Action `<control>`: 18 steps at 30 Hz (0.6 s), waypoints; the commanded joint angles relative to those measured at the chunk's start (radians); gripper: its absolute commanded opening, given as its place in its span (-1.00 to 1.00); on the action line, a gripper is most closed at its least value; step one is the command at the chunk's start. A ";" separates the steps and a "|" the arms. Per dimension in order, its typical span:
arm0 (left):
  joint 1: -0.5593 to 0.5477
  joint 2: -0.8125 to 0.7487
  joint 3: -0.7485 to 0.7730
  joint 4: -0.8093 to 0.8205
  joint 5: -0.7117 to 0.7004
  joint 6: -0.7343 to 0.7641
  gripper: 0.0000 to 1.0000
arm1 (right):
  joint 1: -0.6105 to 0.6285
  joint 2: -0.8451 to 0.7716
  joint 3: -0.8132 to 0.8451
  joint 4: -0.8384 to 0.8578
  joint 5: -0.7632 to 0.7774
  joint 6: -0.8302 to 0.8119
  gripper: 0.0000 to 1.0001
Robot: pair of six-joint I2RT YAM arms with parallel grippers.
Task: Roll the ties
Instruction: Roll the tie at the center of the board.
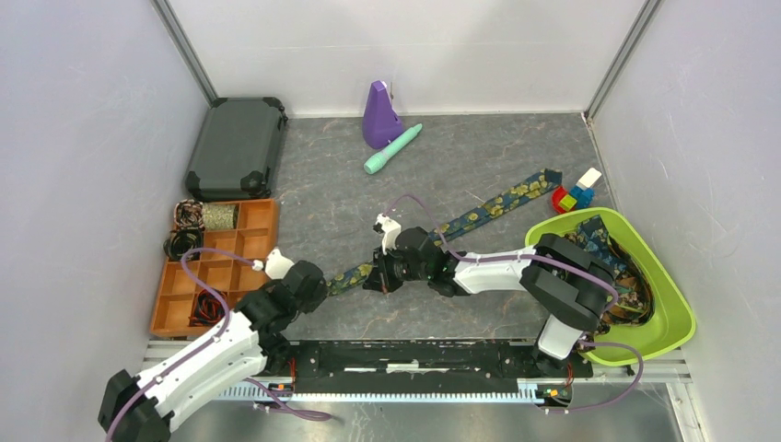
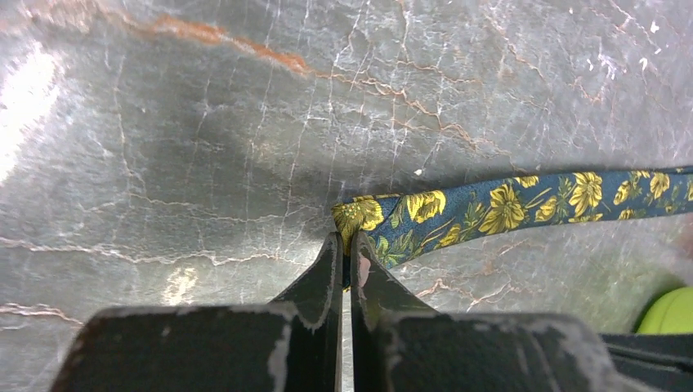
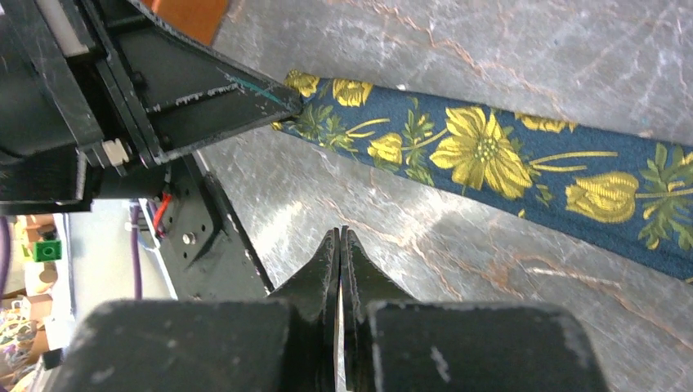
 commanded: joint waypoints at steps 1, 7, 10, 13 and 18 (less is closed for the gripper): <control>0.005 -0.065 0.030 -0.077 -0.075 0.169 -0.95 | 0.003 0.033 0.089 0.052 -0.033 0.023 -0.99; 0.005 -0.055 0.081 -0.159 -0.116 0.234 -0.96 | 0.012 0.116 0.197 0.051 -0.047 0.070 -1.00; 0.005 -0.036 0.097 -0.163 -0.115 0.247 -0.95 | 0.022 0.175 0.258 0.046 -0.057 0.090 -1.00; 0.005 -0.023 0.110 -0.165 -0.118 0.262 -0.95 | 0.033 0.230 0.321 0.036 -0.067 0.102 -1.00; 0.005 -0.036 0.122 -0.165 -0.117 0.288 -0.96 | 0.052 0.308 0.408 0.010 -0.077 0.108 -1.00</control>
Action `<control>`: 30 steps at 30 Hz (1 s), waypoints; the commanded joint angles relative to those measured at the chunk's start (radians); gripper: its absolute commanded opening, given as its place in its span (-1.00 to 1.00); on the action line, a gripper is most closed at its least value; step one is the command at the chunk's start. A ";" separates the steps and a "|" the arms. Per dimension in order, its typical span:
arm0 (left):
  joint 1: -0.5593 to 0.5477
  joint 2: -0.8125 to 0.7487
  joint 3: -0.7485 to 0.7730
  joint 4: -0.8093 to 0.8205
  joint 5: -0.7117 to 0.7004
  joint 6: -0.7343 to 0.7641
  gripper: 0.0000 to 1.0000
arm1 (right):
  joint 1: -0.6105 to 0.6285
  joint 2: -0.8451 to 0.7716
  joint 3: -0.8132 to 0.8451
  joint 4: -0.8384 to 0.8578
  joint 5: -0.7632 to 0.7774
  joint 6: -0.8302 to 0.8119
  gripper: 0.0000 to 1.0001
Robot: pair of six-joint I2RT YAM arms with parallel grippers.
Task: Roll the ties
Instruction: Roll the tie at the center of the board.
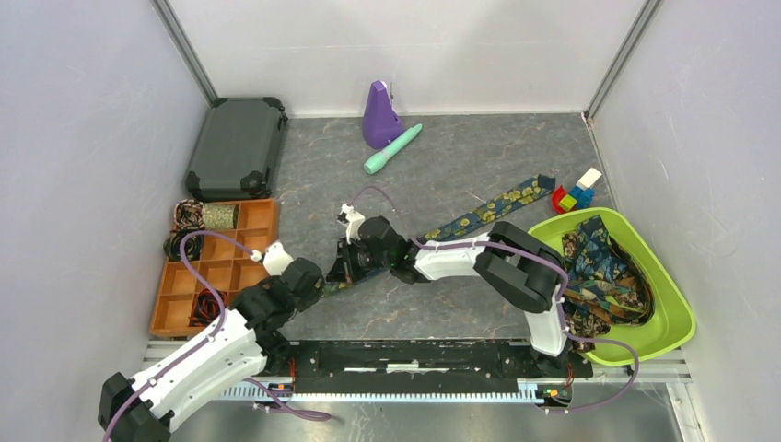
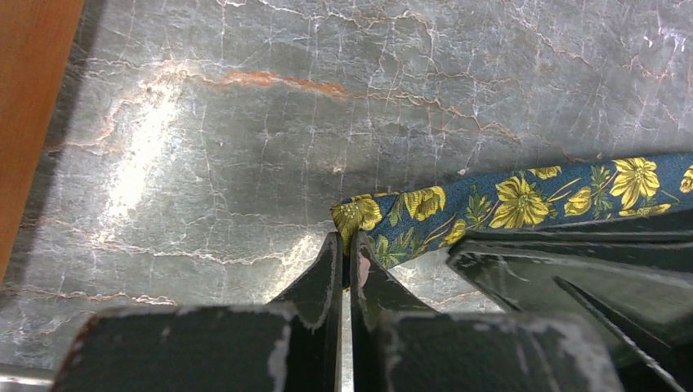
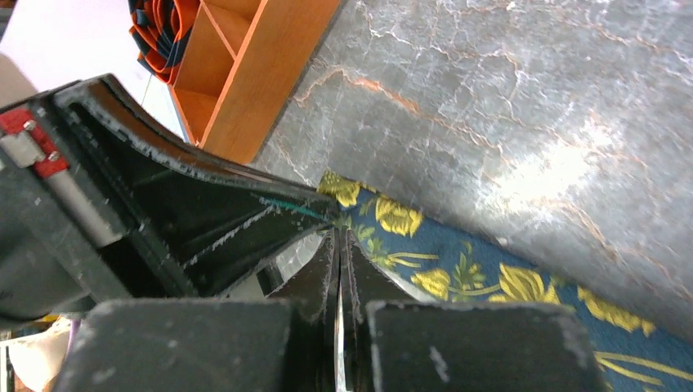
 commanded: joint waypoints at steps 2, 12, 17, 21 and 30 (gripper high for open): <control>0.005 -0.018 0.048 -0.011 -0.041 0.077 -0.95 | 0.024 0.071 0.102 0.000 -0.019 0.023 -1.00; 0.005 -0.049 0.076 -0.054 -0.056 0.095 -0.96 | 0.035 0.142 0.091 0.000 0.005 0.028 -1.00; 0.005 -0.050 0.096 -0.061 -0.062 0.104 -0.96 | 0.034 0.153 0.101 -0.048 0.023 -0.011 -1.00; 0.005 -0.038 0.117 -0.074 -0.072 0.119 -0.95 | 0.026 0.105 0.118 -0.097 0.043 -0.056 -1.00; 0.005 -0.026 0.133 -0.081 -0.070 0.123 -0.96 | 0.014 0.007 0.128 -0.198 0.142 -0.154 -1.00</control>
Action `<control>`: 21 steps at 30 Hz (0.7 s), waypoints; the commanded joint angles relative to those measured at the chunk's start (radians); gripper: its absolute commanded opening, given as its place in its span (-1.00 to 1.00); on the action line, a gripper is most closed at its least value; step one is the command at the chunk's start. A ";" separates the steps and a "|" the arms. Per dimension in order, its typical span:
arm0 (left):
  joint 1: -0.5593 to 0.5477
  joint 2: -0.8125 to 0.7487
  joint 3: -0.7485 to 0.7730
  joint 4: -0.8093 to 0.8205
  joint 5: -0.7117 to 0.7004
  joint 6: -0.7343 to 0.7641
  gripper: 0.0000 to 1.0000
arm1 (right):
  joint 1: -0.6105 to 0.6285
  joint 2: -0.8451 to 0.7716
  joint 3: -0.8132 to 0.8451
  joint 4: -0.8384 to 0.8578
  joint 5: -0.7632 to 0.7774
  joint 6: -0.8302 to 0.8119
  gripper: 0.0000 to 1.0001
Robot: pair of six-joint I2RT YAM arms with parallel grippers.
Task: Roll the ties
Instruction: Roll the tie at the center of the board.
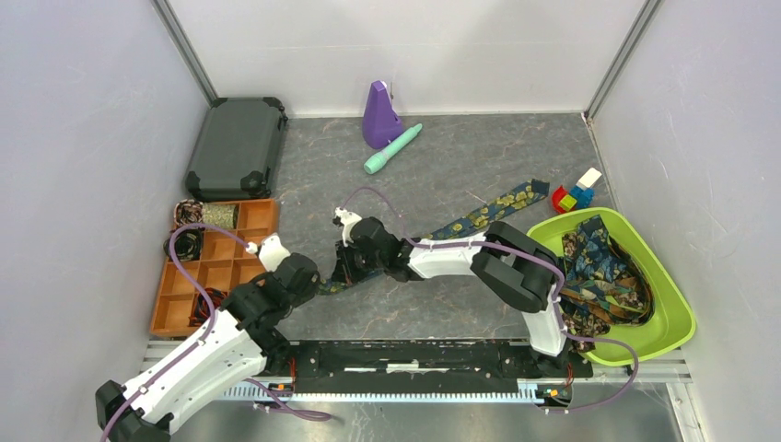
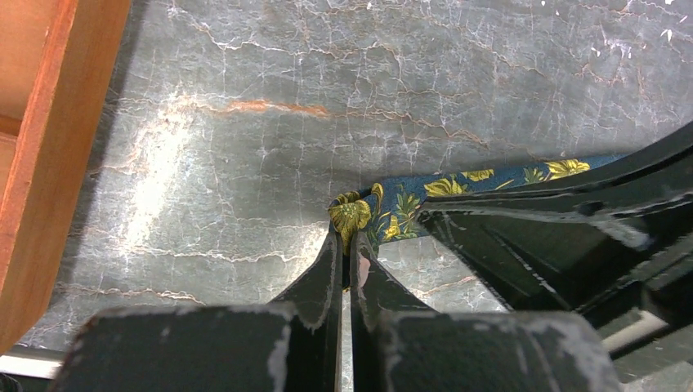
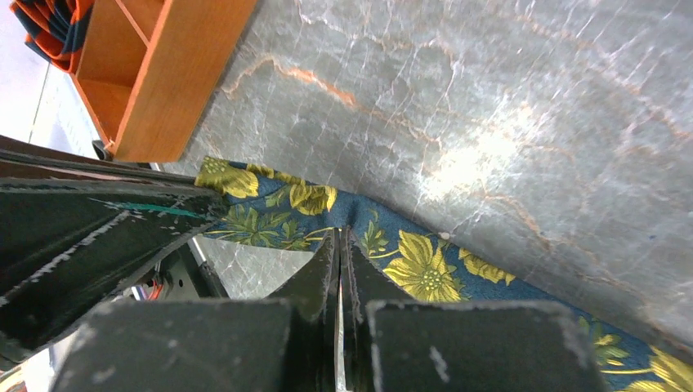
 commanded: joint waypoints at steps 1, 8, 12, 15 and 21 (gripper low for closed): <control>0.005 0.007 0.041 -0.001 -0.042 0.047 -0.96 | -0.004 -0.045 0.039 -0.029 0.044 -0.053 -1.00; 0.005 0.016 0.052 -0.001 -0.037 0.050 -0.96 | 0.022 0.015 0.066 0.008 0.005 -0.020 -1.00; 0.005 0.027 0.059 0.001 -0.039 0.053 -0.96 | 0.047 0.059 0.102 0.028 -0.018 0.002 -1.00; 0.005 0.039 0.062 0.002 -0.039 0.054 -0.96 | 0.059 0.091 0.125 0.037 -0.028 0.013 -1.00; 0.005 0.053 0.065 0.008 -0.040 0.057 -0.96 | 0.058 0.121 0.146 0.062 -0.064 0.020 -1.00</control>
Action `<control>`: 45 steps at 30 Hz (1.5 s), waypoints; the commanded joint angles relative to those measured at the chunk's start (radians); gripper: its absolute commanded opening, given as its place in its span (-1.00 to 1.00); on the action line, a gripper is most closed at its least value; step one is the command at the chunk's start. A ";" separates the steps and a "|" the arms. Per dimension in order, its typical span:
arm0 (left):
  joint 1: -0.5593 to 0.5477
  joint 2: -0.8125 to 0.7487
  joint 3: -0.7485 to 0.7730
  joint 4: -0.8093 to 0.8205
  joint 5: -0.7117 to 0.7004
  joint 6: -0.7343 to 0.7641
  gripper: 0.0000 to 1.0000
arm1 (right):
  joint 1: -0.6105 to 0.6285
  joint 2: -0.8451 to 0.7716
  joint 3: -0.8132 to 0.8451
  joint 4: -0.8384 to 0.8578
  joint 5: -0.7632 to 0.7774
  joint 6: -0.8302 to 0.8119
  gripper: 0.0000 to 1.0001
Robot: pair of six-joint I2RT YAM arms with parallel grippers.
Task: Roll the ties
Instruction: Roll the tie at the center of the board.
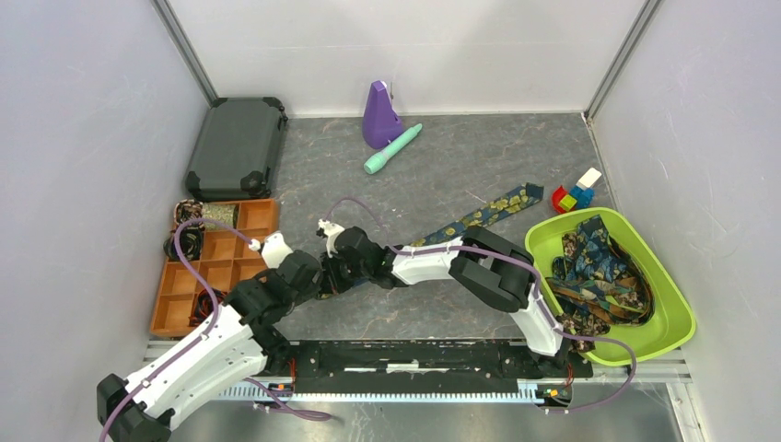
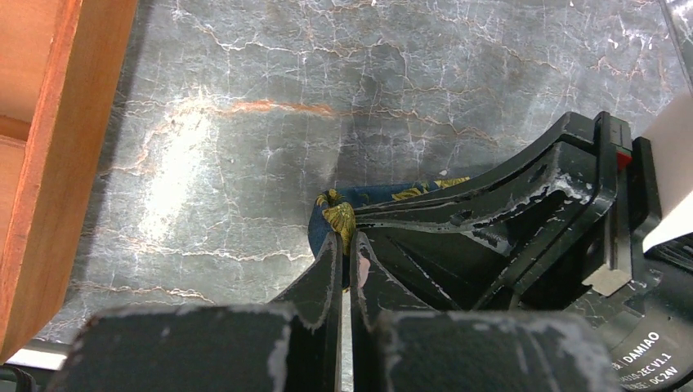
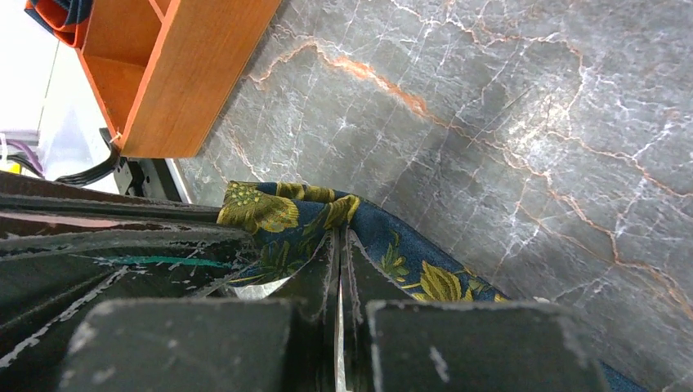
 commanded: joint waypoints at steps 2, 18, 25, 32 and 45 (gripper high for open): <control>0.005 0.012 0.040 0.018 -0.039 0.037 -0.96 | -0.004 -0.004 0.021 0.062 -0.047 0.010 -1.00; 0.005 0.083 0.054 0.054 -0.029 0.057 -0.96 | -0.144 -0.278 -0.210 0.014 -0.038 -0.086 -1.00; 0.005 0.089 0.057 0.053 -0.031 0.059 -0.96 | -0.167 -0.226 -0.216 0.016 -0.060 -0.100 -1.00; 0.005 0.103 0.064 0.054 -0.028 0.059 -0.96 | -0.168 -0.140 -0.216 0.048 -0.069 -0.093 -1.00; -0.001 0.203 0.068 0.169 0.028 0.084 -0.96 | -0.167 -0.115 -0.264 0.086 -0.081 -0.086 -1.00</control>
